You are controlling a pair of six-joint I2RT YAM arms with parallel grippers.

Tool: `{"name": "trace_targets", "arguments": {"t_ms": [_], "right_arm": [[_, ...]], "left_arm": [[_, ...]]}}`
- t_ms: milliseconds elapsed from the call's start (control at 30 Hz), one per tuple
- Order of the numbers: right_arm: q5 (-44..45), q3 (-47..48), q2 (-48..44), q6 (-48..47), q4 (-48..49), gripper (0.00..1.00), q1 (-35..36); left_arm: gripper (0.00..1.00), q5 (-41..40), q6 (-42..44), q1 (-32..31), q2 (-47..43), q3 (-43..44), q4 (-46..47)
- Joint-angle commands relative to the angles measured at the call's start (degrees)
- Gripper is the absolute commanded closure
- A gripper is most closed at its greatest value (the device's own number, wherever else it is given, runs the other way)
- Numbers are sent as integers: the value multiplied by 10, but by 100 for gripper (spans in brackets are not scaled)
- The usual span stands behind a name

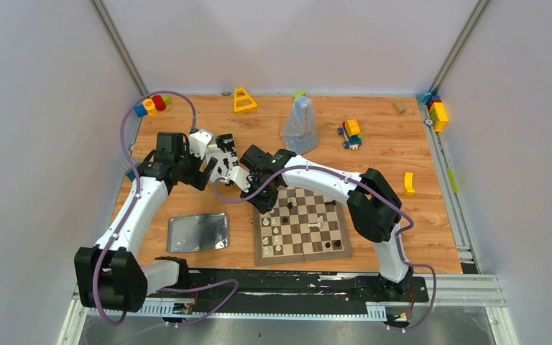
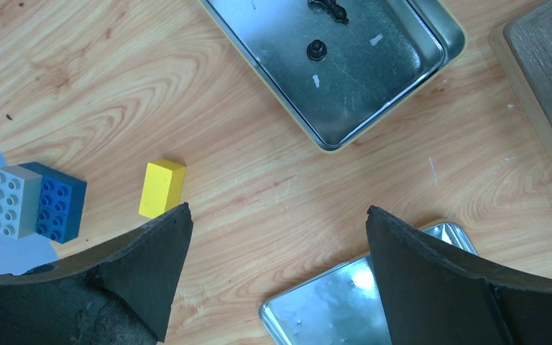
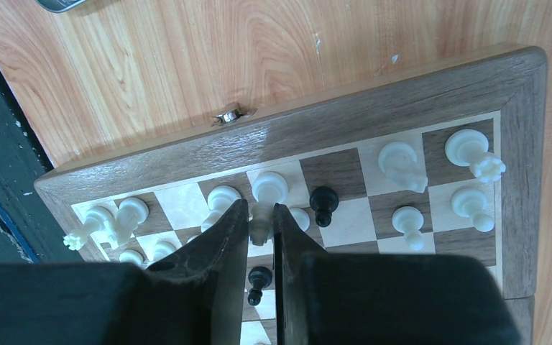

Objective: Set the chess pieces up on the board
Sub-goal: Place the chess piece on the chessboard, then pick up the chess piece from the chessboard.

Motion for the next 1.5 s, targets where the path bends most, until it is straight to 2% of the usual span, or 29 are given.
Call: {"name": "trace_targets", "arguments": {"t_ms": [0,267,400,567,700,967,1467], "right_arm": [[8,23,2,-4,0,89,5],[22,25,-17,3,2,62,5],[21,28,-36,9,4,53,1],[6,27,-57,23,9,53,-16],[-1,23,-67,33,17,57,-34],[2,23,-40,37,21,63,-49],[-18,34,9,37,23,64,-50]], "left_arm": [[2,9,-7,4,-5,5,12],[2,10,-5,4,-3,3,14],[2,12,-4,4,-1,3,13],[2,14,-5,4,-3,4,12],[2,17,-5,4,-4,4,12],[2,18,-6,5,-3,5,11],[2,15,-5,5,0,4,12]]}}
